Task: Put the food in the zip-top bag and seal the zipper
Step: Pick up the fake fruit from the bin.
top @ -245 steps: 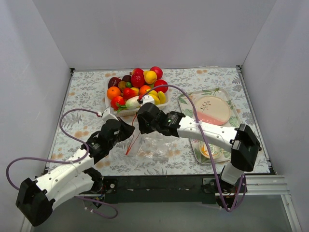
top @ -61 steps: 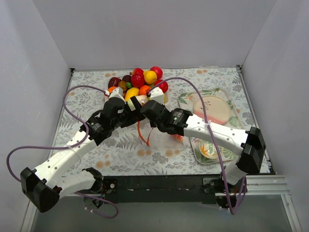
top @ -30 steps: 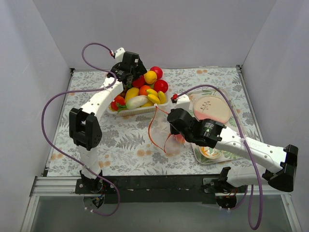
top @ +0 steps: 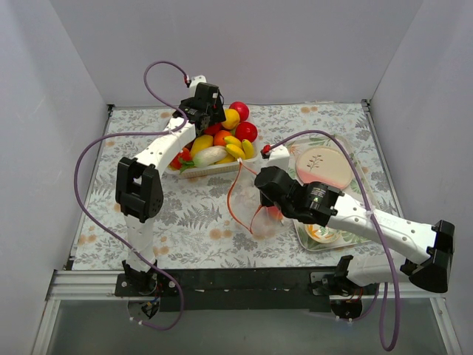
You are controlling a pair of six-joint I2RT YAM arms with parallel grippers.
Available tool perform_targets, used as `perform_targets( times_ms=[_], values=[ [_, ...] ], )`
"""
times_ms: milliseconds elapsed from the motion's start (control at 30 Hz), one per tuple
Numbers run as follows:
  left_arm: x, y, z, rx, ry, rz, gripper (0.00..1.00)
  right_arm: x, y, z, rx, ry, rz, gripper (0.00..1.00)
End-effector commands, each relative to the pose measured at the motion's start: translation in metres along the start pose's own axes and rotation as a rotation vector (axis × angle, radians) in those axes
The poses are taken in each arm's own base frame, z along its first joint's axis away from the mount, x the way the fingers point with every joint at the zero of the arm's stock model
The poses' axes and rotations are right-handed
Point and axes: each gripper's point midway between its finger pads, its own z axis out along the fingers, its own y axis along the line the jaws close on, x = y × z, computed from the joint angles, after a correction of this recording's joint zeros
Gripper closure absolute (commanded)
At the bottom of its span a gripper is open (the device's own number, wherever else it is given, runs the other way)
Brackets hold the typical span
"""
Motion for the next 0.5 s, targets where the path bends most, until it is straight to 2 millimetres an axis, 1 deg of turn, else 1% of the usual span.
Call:
perform_targets(
  times_ms=[0,267,467],
  values=[
    [-0.021,-0.005,-0.007,0.027,-0.052,-0.003,0.32,-0.018,0.006,-0.003,-0.013,-0.041,0.033,0.99],
    [-0.034,-0.007,-0.015,0.042,-0.085,-0.006,0.44,-0.018,0.008,-0.002,-0.015,-0.038,0.029,0.99],
    [-0.052,-0.005,-0.031,0.046,-0.122,-0.009,0.46,-0.018,0.011,0.001,-0.014,-0.037,0.023,0.99]
  ],
)
